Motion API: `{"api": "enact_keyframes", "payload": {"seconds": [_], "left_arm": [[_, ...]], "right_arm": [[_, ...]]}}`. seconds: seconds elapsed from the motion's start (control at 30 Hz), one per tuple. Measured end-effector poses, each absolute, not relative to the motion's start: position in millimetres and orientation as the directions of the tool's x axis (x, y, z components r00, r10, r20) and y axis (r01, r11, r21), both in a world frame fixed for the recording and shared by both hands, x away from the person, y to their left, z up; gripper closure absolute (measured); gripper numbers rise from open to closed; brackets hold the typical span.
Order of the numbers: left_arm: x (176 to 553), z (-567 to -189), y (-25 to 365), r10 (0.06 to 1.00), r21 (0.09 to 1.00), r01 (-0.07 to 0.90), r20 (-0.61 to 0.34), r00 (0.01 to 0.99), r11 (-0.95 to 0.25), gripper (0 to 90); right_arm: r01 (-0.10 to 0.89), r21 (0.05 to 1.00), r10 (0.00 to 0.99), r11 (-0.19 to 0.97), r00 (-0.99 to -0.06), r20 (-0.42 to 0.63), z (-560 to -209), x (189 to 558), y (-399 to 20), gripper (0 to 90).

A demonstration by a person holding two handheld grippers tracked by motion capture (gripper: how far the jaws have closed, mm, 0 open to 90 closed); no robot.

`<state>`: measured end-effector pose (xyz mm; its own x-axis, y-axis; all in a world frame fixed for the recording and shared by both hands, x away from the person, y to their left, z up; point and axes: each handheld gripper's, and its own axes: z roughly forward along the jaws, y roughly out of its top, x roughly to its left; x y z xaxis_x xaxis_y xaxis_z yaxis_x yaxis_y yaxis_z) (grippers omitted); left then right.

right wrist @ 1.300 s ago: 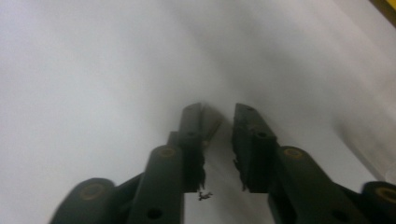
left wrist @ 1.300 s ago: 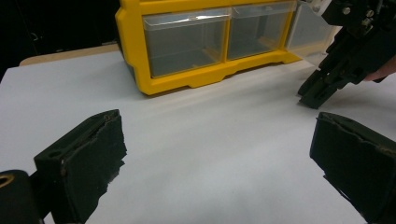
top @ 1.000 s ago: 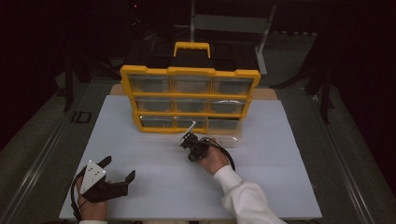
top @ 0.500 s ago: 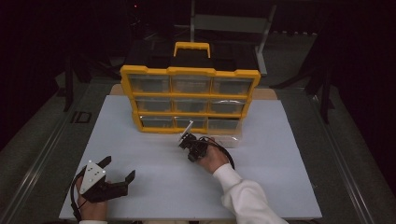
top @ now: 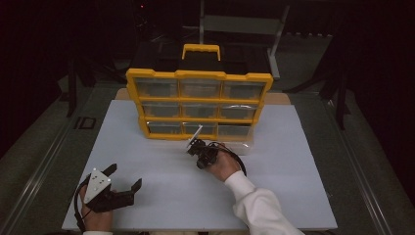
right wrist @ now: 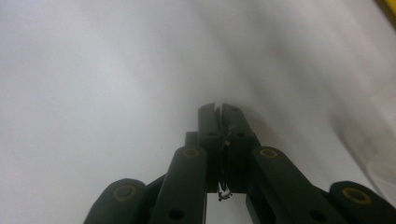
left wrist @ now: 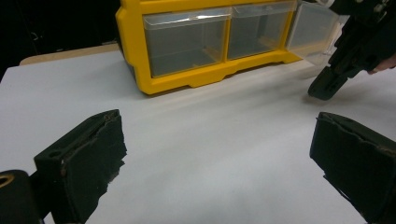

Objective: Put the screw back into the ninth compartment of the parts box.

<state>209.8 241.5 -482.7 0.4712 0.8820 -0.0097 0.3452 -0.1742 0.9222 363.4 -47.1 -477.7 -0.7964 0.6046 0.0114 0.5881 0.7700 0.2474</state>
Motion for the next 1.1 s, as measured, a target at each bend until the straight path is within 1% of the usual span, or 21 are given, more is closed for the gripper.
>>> {"api": "enact_keyframes", "payload": {"seconds": [1.1], "left_arm": [[210, -483, 242, 0.883, 0.923, 0.345, -0.010, 0.469, -0.173, 3.4]], "right_arm": [[0.561, 0.312, 0.596, 0.767, -0.803, -0.019, -428, 368, -54, 87.7]]}}
